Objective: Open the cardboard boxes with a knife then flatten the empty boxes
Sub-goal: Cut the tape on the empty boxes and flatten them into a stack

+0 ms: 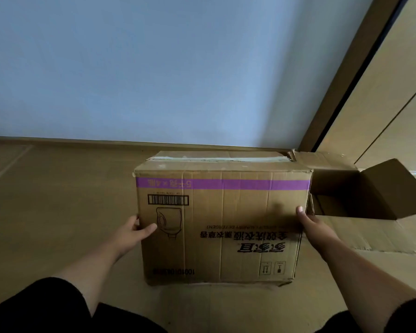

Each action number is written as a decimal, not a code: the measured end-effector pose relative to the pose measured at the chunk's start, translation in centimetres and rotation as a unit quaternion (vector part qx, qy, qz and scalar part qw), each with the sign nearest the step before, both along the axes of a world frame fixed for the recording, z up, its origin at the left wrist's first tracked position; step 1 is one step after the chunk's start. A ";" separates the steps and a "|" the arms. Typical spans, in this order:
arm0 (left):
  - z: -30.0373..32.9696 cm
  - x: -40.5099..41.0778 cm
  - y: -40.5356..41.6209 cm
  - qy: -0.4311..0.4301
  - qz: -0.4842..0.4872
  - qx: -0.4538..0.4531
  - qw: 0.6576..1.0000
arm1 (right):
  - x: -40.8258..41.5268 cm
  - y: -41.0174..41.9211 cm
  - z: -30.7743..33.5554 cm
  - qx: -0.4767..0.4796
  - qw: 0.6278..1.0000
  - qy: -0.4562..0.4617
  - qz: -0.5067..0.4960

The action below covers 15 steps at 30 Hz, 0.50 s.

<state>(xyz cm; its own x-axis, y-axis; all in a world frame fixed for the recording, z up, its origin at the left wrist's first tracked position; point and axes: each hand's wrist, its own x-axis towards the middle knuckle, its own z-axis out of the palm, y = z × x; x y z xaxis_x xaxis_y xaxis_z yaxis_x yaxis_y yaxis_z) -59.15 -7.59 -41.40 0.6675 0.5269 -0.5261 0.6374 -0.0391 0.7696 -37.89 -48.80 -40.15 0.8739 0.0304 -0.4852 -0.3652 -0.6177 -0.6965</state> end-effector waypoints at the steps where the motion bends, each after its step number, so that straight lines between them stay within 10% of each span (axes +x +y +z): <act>1: 0.8 -0.3 -0.4 -0.015 0.022 -0.015 1.000 | -0.2 -0.6 0.4 0.023 1.000 -0.007 -0.012; 15: 5.0 0.9 -0.5 -0.143 0.119 -0.096 0.978 | -0.8 0.1 4.7 0.171 0.982 0.000 -0.084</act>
